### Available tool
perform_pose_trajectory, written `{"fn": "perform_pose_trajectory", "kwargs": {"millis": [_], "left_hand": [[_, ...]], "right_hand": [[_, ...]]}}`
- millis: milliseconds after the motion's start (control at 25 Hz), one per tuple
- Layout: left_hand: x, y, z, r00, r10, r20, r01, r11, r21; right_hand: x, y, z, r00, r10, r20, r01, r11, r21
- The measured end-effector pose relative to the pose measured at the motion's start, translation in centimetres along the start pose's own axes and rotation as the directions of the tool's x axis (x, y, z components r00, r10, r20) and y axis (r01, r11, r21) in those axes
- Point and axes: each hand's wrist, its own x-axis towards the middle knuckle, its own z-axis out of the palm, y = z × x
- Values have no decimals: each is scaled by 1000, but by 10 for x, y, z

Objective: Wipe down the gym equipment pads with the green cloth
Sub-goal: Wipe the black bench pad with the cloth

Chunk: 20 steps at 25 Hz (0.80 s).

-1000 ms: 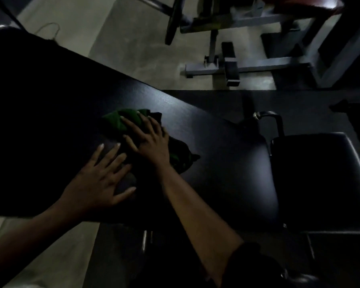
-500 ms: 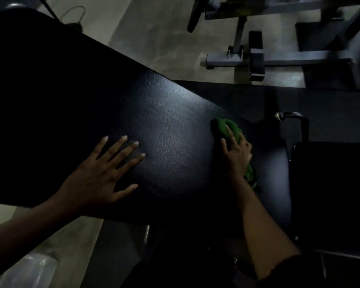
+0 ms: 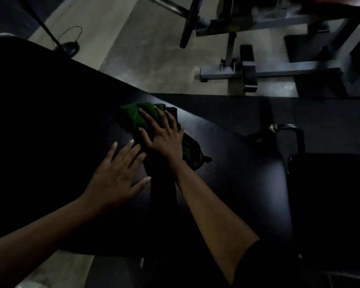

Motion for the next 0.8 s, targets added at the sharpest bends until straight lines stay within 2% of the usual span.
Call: {"fn": "perform_pose_trajectory", "kwargs": {"millis": [120,240,360,520,640,800], "left_hand": [[29,11,9,999,46,29,-46,999,27],[50,18,20,984,160,82,-166,983,75],[55,19,26,971,230,70,-237,966,107],[53,19,30,970,243,20,-244,962,124],[53,20,30,972,236,10,-236,965,114],[54,21,27,974,223,43,-227,969,102]], "right_hand": [[11,37,-5,994,62,-86,-62,998,7],[25,79,-12,972,217,-94,-217,976,5],[28,130,-19,913,389,-120,-391,920,10],[13,186,-24,850,487,-200,-486,872,56],[-5,223,-26,774,575,-265,-578,813,77],[-29,237,-31,643,694,-324,-696,706,131]]}}
